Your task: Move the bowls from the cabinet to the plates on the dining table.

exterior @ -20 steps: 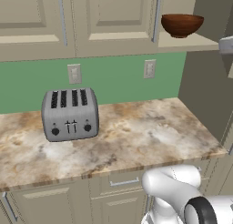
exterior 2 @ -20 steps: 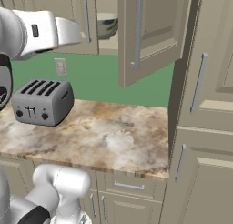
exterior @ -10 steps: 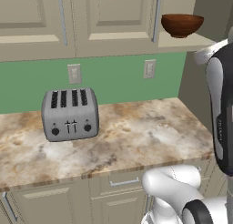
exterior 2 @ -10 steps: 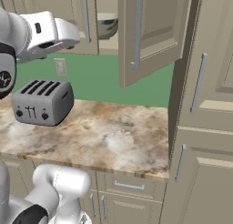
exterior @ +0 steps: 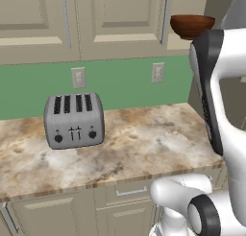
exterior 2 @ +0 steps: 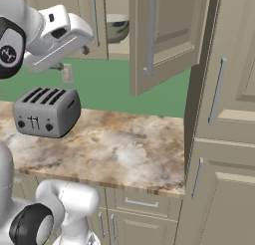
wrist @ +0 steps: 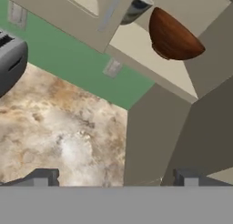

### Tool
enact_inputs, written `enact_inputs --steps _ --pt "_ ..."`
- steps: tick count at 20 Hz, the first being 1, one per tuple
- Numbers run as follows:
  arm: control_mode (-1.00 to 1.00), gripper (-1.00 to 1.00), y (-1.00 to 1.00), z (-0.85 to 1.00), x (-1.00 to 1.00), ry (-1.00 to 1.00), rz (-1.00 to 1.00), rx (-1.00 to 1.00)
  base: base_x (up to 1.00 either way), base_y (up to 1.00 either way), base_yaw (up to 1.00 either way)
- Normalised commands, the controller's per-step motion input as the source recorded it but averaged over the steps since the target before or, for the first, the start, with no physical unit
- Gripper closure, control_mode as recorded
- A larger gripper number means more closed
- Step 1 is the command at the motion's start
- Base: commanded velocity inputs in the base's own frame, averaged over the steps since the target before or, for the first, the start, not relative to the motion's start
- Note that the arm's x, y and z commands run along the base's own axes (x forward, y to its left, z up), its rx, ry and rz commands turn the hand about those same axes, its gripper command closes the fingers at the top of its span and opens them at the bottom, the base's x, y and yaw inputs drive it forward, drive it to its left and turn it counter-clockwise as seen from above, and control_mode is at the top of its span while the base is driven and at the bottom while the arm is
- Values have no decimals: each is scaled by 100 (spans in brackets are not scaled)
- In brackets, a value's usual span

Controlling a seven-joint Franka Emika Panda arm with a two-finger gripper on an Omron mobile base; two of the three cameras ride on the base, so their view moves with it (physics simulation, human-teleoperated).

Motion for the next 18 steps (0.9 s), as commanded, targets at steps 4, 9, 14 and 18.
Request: enact_inputs --steps 4,9,14,18 --pt "-100 -100 -18 0 4 3 -7 -19 0 0 0" --pt "-100 -100 -21 -13 27 -2 -5 -21 0 0 0" --pt "-100 -100 -17 -18 51 -4 0 -17 0 0 0" --pt "-100 -100 -25 0 36 -2 0 -14 0 0 0"
